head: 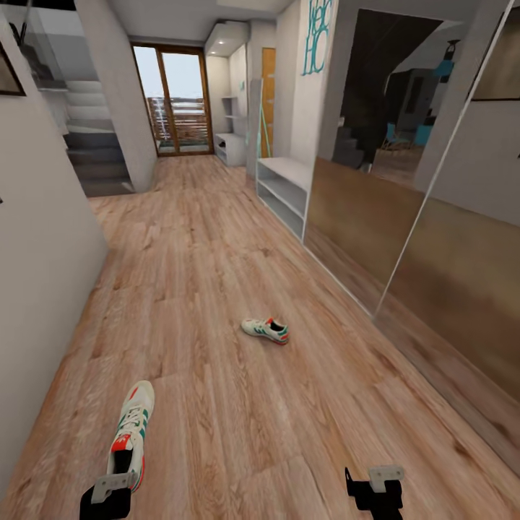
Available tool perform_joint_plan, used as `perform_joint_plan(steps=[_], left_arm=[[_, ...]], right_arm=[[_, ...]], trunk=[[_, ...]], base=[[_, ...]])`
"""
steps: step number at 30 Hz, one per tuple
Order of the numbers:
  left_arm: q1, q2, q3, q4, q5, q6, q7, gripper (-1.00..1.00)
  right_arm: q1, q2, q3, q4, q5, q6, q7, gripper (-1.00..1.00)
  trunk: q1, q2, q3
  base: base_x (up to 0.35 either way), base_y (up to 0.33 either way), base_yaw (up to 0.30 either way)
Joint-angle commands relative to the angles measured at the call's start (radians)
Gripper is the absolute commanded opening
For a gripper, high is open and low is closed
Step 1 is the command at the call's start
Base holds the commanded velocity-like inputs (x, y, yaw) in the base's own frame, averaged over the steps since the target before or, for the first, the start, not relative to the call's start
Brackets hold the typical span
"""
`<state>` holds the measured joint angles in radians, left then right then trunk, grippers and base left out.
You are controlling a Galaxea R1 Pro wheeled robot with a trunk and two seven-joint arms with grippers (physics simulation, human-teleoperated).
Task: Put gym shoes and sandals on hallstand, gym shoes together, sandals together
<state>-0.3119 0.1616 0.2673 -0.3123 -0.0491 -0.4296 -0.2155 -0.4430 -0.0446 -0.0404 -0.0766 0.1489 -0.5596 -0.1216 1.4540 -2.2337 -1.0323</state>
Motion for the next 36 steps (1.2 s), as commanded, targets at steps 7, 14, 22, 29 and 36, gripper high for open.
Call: perform_joint_plan(steps=[7, 14, 22, 29, 36], left_arm=[[-0.001, -0.001, 0.009, 0.0, -0.005, -0.003, -0.006, -1.0], [-0.001, -0.001, 0.009, 0.001, -0.005, -0.003, -0.006, -1.0], [-0.001, -0.001, 0.009, 0.001, -0.005, -0.003, -0.006, -1.0], [-0.001, -0.001, 0.009, 0.0, -0.005, -0.004, -0.006, -1.0], [-0.001, -0.001, 0.009, -0.001, -0.005, -0.004, -0.006, -1.0]], right_arm=[[0.0, 0.001, -0.004, 0.001, 0.011, -0.002, -0.006, 1.0], [0.0, 0.002, -0.004, 0.001, 0.01, -0.002, -0.006, 1.0], [0.0, 0.006, -0.004, 0.0, 0.009, -0.002, -0.005, 1.0], [0.0, 0.008, -0.004, 0.0, 0.009, -0.002, -0.004, 1.0], [0.0, 0.009, -0.003, 0.0, 0.009, -0.002, -0.004, 1.0]], trunk=[[0.0, 0.0, -0.001], [0.0, 0.0, -0.001], [0.0, 0.0, -0.001], [0.0, 0.0, -0.001], [0.0, 0.0, -0.001]], base=[[0.306, -0.186, 0.261], [0.306, -0.187, 0.272], [0.306, -0.187, 0.08], [0.304, -0.186, 0.004], [0.26, -0.174, 0.233]])
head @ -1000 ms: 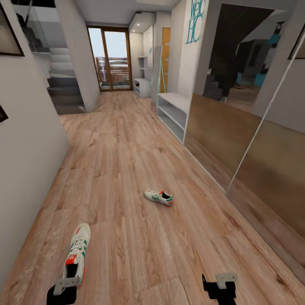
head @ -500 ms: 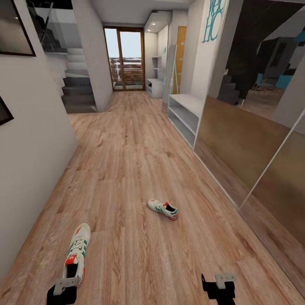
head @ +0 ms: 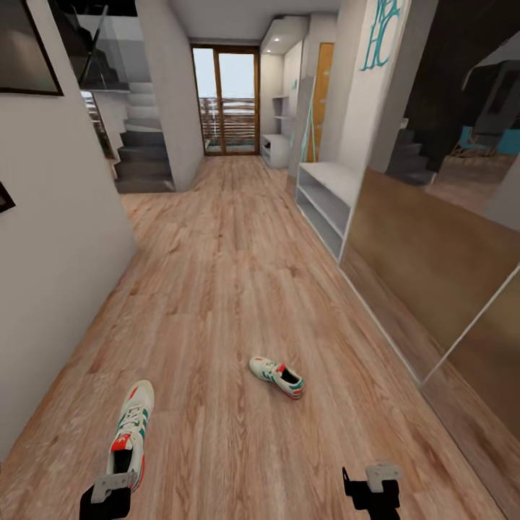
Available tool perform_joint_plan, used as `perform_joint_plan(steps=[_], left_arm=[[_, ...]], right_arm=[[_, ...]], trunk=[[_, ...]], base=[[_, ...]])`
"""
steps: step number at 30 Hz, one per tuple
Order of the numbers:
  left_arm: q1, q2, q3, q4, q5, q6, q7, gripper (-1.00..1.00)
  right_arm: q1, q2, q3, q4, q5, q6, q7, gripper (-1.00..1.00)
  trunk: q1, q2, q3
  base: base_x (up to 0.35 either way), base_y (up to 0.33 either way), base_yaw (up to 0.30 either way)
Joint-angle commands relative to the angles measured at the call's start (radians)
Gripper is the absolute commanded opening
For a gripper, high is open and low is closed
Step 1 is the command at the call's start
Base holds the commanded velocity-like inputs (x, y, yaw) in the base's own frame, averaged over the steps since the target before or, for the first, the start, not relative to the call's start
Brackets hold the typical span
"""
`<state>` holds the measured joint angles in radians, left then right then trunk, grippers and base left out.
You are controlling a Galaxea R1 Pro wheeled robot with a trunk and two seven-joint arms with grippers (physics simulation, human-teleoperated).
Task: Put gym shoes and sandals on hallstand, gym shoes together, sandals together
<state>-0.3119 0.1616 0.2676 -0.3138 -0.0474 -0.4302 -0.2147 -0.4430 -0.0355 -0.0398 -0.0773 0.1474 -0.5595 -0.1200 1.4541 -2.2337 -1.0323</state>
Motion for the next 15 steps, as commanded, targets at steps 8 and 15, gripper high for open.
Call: perform_joint_plan(steps=[8, 15], left_arm=[[-0.001, -0.001, 0.01, 0.001, -0.006, -0.002, -0.006, -1.0], [-0.001, -0.001, 0.01, 0.001, -0.006, -0.002, -0.006, -1.0]], right_arm=[[0.0, 0.0, -0.004, 0.001, 0.011, -0.002, -0.006, 1.0], [0.0, 0.0, -0.004, 0.001, 0.011, -0.002, -0.006, 1.0]], trunk=[[0.0, 0.0, -0.001], [0.0, 0.0, -0.001]], base=[[0.242, -0.173, 0.272], [0.241, -0.173, 0.277]])
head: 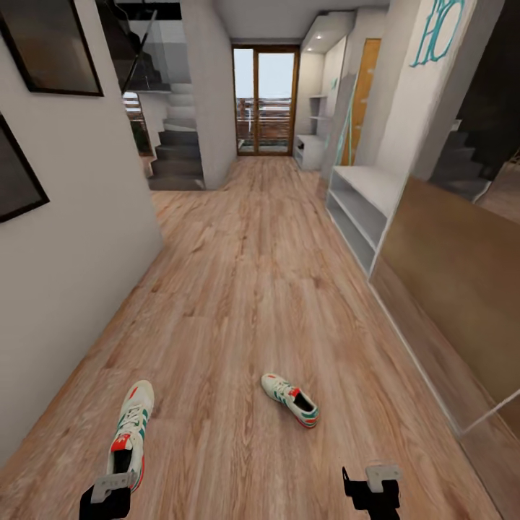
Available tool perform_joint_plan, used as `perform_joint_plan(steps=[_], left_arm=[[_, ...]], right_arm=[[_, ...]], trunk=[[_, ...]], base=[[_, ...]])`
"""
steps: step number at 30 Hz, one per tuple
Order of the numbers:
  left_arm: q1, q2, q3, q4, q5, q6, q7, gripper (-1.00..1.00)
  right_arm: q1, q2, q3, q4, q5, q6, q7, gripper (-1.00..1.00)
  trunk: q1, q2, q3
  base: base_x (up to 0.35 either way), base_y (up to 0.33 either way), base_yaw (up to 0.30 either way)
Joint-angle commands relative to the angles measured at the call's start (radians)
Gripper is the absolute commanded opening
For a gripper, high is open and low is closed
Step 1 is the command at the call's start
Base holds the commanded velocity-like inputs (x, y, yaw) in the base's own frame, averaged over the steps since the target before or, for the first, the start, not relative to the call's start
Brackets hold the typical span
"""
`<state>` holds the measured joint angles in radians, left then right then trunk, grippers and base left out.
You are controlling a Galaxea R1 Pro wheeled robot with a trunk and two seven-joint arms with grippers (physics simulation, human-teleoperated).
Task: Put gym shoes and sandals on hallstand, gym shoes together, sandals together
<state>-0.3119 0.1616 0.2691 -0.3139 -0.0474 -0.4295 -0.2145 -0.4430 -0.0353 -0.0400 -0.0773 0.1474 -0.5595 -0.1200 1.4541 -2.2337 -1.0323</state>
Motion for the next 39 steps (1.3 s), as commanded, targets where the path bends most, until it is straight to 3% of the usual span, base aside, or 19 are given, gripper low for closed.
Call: perform_joint_plan(steps=[1, 17, 26, 39], left_arm=[[-0.001, -0.001, 0.008, 0.001, -0.006, -0.003, -0.006, -1.0], [-0.001, -0.001, 0.01, 0.001, -0.006, -0.004, -0.006, -1.0], [-0.001, 0.001, 0.014, 0.001, -0.006, -0.003, -0.006, -1.0], [-0.001, 0.0, 0.015, 0.001, -0.006, -0.003, -0.006, -1.0]], right_arm=[[0.0, 0.0, -0.004, 0.001, 0.011, -0.002, -0.006, 1.0], [0.0, 0.0, -0.003, 0.001, 0.011, -0.002, -0.006, 1.0], [0.0, 0.0, -0.003, 0.001, 0.011, -0.002, -0.005, 1.0], [0.0, 0.0, -0.003, 0.001, 0.011, -0.002, -0.006, 1.0]], trunk=[[0.0, 0.0, -0.001], [0.0, 0.0, -0.001], [0.0, 0.0, -0.006], [0.0, 0.0, -0.006]], base=[[0.241, -0.173, 0.278], [0.212, -0.173, 0.277], [0.012, -0.115, 0.085], [0.0, -0.006, 0.256]])
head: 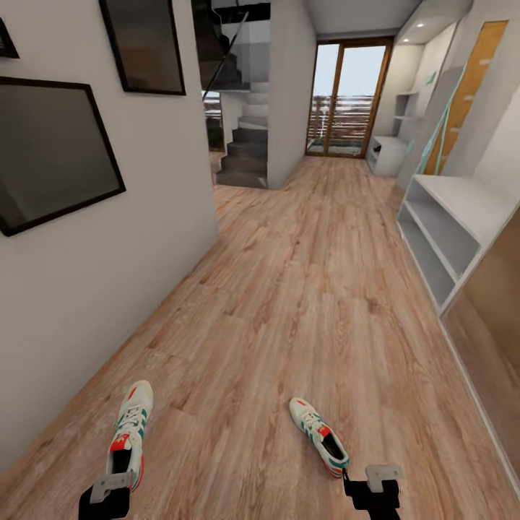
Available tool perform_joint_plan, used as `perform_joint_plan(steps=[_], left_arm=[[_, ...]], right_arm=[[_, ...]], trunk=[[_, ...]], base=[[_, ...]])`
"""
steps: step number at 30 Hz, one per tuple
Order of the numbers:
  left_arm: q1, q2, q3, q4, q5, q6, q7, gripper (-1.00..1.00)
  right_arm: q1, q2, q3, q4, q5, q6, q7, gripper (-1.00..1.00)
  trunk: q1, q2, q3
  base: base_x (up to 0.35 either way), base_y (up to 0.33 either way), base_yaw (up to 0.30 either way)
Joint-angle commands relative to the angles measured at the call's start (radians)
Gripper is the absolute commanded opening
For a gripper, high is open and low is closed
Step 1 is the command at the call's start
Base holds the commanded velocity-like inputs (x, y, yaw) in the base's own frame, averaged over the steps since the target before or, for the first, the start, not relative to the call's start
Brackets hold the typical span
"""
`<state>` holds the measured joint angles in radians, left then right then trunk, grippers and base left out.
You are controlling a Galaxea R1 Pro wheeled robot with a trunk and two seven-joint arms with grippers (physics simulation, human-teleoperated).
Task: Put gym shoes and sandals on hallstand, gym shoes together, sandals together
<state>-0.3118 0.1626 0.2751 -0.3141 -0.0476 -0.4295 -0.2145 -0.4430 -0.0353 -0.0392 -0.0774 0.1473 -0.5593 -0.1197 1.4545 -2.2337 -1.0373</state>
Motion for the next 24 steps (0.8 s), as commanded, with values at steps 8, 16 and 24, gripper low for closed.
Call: perform_joint_plan(steps=[8, 16, 24], left_arm=[[-0.001, -0.001, 0.009, 0.001, -0.006, -0.004, -0.007, -1.0], [-0.001, -0.002, 0.008, 0.001, -0.006, -0.004, -0.008, -1.0], [-0.001, -0.002, 0.008, 0.001, -0.006, -0.003, -0.007, -1.0]], right_arm=[[0.0, 0.0, -0.004, 0.001, 0.011, -0.002, -0.006, 1.0], [0.0, 0.0, -0.004, 0.001, 0.011, -0.002, -0.006, 1.0], [0.0, 0.0, -0.004, 0.001, 0.011, -0.002, -0.006, 1.0]], trunk=[[0.0, 0.0, -0.001], [0.0, 0.0, -0.001], [0.0, 0.0, -0.001]], base=[[0.0, 0.0, 0.278], [0.0, -0.112, 0.279], [0.0, -0.251, 0.279]])
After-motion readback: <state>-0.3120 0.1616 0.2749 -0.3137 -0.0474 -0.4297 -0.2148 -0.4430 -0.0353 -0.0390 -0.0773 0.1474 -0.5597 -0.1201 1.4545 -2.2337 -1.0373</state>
